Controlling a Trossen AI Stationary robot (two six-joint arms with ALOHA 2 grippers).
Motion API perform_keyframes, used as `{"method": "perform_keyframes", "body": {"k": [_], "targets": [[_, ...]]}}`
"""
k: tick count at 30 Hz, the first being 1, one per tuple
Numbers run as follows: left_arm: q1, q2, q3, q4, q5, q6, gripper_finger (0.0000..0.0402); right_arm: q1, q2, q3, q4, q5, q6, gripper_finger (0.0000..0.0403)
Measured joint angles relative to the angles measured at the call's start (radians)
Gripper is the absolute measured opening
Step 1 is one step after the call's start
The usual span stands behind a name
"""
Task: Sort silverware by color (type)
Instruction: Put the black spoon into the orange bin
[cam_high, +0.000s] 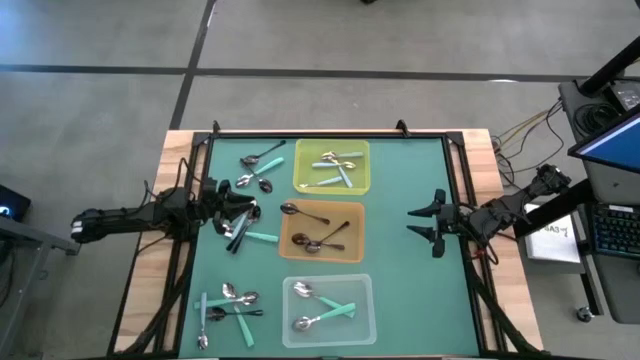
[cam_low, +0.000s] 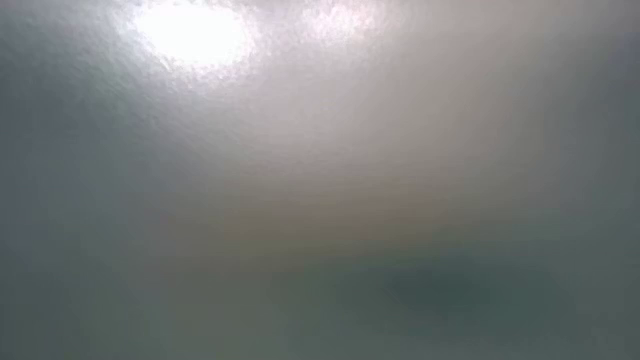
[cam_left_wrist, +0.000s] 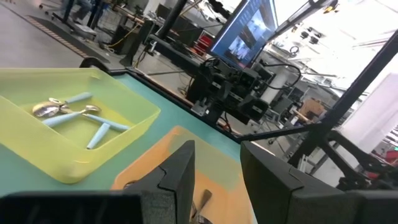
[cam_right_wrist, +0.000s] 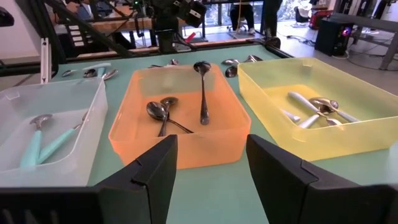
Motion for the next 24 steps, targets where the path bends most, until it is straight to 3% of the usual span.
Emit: {"method": "perform_keyframes", "body": {"k": [7,16,24], "targets": [[0.0,0.005,0.0,0.0,-0.002,-0.01,0.0111,0.0,0.0,0.001,0.001,0.0,0.0,0.0185],[0.0,0.007,0.0,0.01,0.006,-0.134,0.0111,0.0,0.0,0.001,0.002,0.0,0.0,0.0185],[0.001,0.013,0.0,0.26,0.011,-0.136,0.0111,0.0,0.0,0.001,0.002,0.0,0.0,0.0185]]}}
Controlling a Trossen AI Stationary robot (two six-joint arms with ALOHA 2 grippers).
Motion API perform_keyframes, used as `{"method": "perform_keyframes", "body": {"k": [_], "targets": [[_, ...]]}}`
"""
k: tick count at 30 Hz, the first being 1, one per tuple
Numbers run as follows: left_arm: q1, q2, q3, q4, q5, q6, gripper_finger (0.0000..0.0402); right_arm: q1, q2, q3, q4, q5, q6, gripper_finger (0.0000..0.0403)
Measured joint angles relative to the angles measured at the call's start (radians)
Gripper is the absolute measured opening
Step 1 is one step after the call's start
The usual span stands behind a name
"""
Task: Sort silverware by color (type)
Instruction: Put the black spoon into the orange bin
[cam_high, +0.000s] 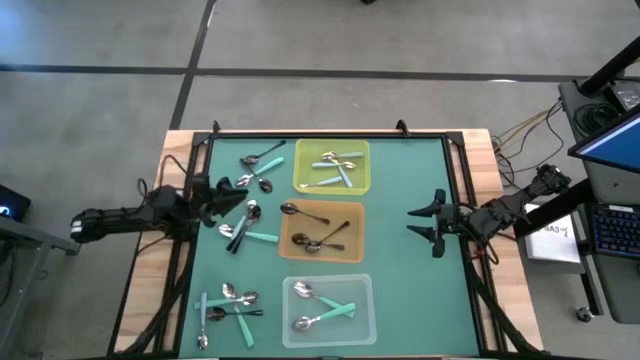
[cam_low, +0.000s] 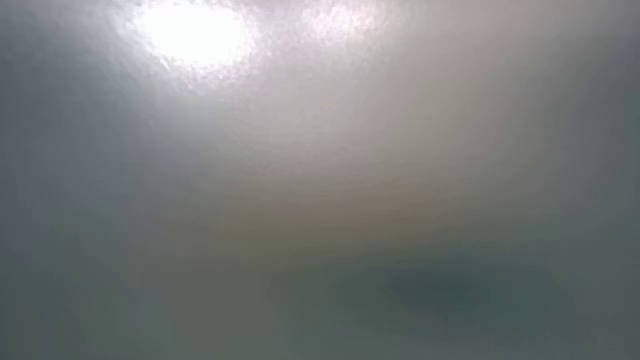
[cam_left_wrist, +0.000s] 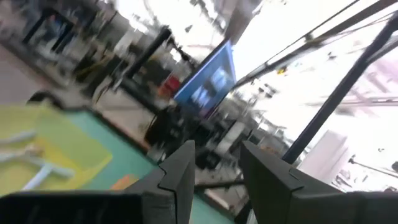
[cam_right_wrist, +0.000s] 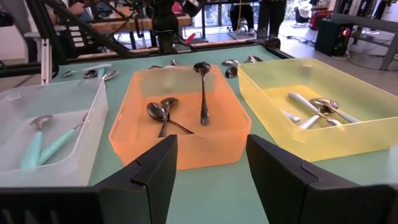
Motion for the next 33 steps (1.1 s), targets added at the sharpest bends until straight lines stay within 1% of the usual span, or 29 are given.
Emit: {"method": "perform_keyframes", "body": {"k": [3,10,14,15,17,22,24,26,28,29,31,33], "targets": [[0.0,0.006,0.0,0.017,0.011,0.017,0.0111,0.0,0.0,0.0,0.0,0.0,0.0,0.0185],[-0.001,0.041,0.0,-0.018,0.019,-0.094,0.0111,0.0,0.0,0.0,0.0,0.0,0.0,0.0185],[-0.001,0.067,0.001,-0.021,0.016,-0.12,0.0111,0.0,0.0,0.0,0.0,0.0,0.0,0.0185],[-0.001,0.077,0.01,-0.049,0.004,-0.121,0.0111,0.0,0.0,0.0,0.0,0.0,0.0,0.0185],[0.0,0.102,0.051,-0.176,-0.056,-0.107,0.0109,0.0,0.0,0.0,0.0,0.0,0.0,0.0185],[0.0,0.216,0.236,-0.682,-0.285,-0.033,0.0092,0.0,0.0,0.0,0.0,0.0,0.0,0.0185],[0.0,0.275,0.312,-0.83,-0.379,0.0,0.0084,0.0,0.0,0.0,0.0,0.0,0.0,0.0185],[0.003,0.341,0.374,-0.952,-0.447,0.032,0.0079,0.0,0.0,0.0,0.0,0.0,0.0,0.0185],[0.011,0.412,0.414,-1.038,-0.48,0.04,0.0077,0.0,0.0,0.0,0.0,0.0,0.0,0.0185],[0.018,0.448,0.421,-1.046,-0.484,0.035,0.0077,0.0,0.0,0.0,0.0,0.0,0.0,0.0185],[0.031,0.523,0.425,-1.035,-0.468,0.037,0.0076,0.0,0.0,0.0,0.0,0.0,0.0,0.0185],[0.048,0.609,0.425,-1.01,-0.426,0.039,0.0076,0.0,0.0,0.0,0.0,0.0,0.0,0.0185]]}}
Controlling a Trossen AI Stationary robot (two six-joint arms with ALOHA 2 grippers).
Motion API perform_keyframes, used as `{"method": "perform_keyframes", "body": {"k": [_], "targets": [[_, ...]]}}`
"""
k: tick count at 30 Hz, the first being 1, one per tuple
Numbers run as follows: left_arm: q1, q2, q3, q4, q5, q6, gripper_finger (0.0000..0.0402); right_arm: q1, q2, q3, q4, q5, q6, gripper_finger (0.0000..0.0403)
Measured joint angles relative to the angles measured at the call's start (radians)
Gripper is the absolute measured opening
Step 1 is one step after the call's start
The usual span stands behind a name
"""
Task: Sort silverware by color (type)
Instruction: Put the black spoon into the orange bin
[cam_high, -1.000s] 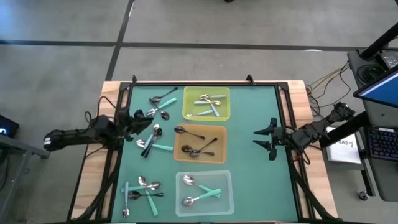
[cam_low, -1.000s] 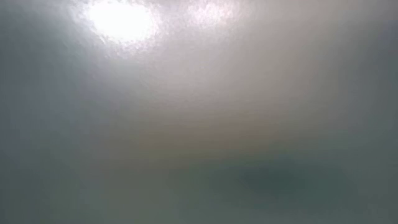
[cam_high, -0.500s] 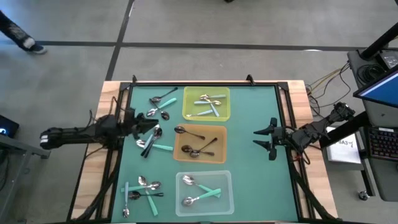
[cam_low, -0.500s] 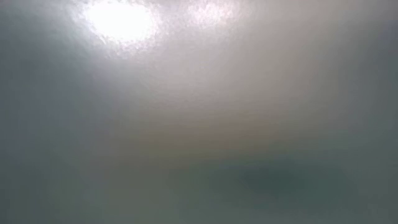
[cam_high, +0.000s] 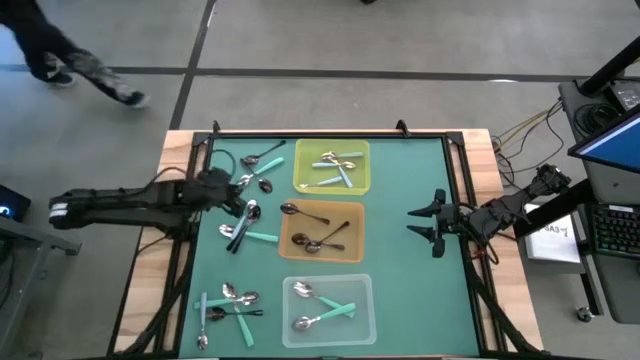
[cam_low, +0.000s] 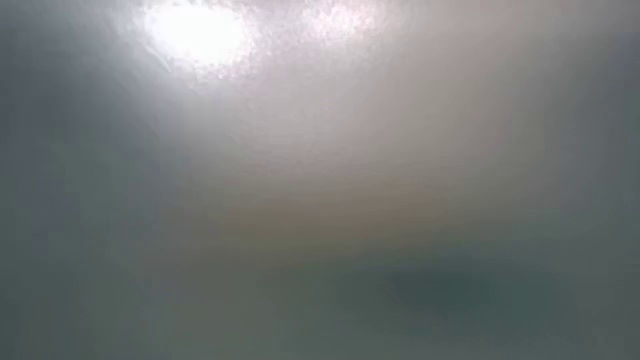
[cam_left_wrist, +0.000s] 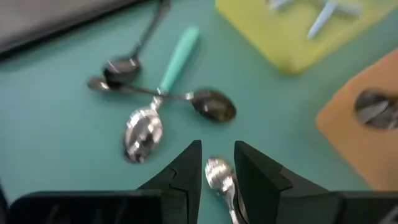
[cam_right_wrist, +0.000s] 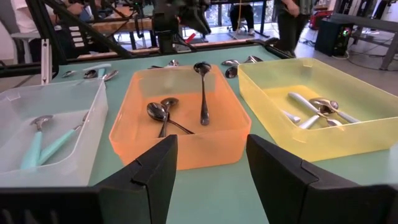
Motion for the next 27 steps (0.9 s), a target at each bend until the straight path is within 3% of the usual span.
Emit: {"method": "perform_keyframes", "body": {"k": [7,12,17,21,27], "targets": [[0.097,0.278,0.005,0.212,0.158,-0.068,0.0076,0.0,0.0,0.0,0.0,0.0,0.0,0.0185],[0.185,0.438,0.09,0.336,0.176,-0.143,0.0076,0.0,0.0,0.0,0.0,0.0,0.0,0.0185],[0.277,0.594,0.201,0.336,0.181,-0.134,0.0076,0.0,0.0,0.0,0.0,0.0,0.0,0.0185],[0.329,0.712,0.279,0.325,0.269,-0.132,0.0076,0.0,0.0,0.0,0.0,0.0,0.0,0.0185],[0.326,0.797,0.375,0.138,0.299,-0.111,0.0076,0.0,0.0,0.0,0.0,0.0,0.0,0.0185]]}}
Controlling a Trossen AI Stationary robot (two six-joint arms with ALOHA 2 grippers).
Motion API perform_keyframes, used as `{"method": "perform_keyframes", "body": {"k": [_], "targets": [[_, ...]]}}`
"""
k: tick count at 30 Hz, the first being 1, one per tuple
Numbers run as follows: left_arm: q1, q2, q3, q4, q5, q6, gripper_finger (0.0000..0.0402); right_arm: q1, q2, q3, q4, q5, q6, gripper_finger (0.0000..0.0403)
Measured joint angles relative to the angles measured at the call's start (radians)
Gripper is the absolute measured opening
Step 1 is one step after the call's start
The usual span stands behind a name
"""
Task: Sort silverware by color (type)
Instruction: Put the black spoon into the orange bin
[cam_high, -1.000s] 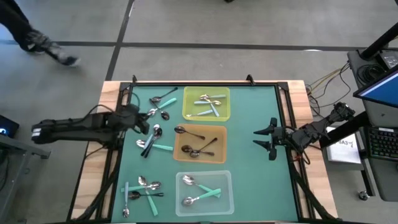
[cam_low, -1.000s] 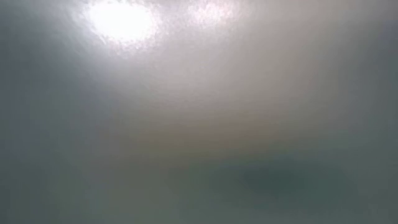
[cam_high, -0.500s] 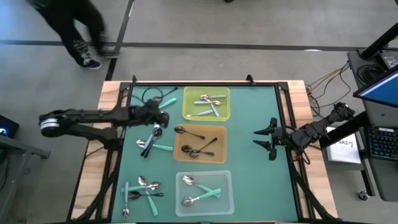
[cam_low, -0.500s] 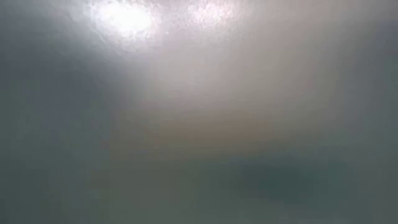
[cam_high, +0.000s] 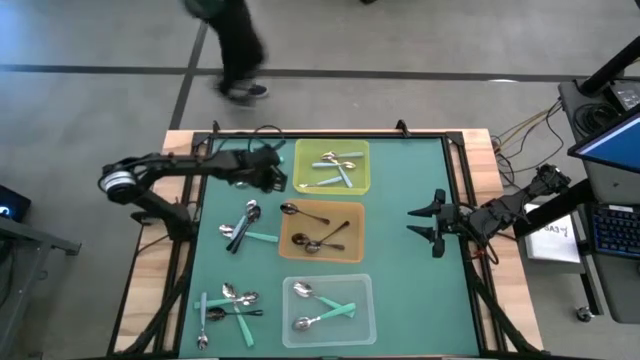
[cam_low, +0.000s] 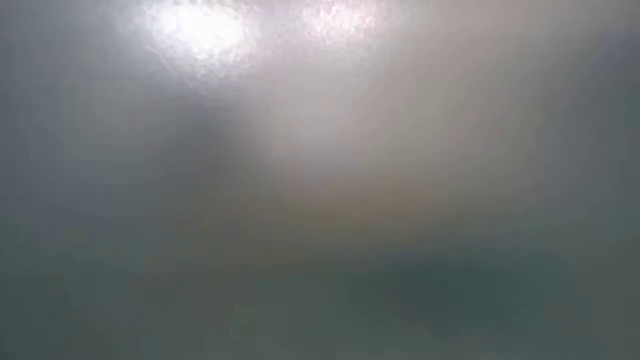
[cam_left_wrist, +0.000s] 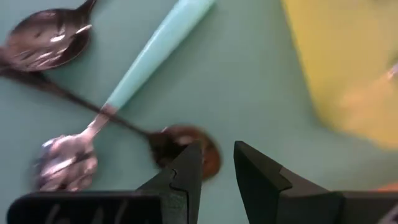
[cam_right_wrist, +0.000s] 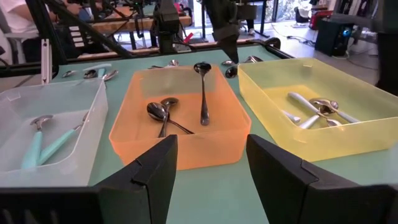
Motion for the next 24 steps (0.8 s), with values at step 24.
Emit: {"method": "perform_keyframes", "body": {"k": [24], "targets": [[0.148,0.049,0.02,-0.214,0.024,1.509,0.0076,0.0,0.0,0.0,0.0,0.0,0.0,0.0185]]}}
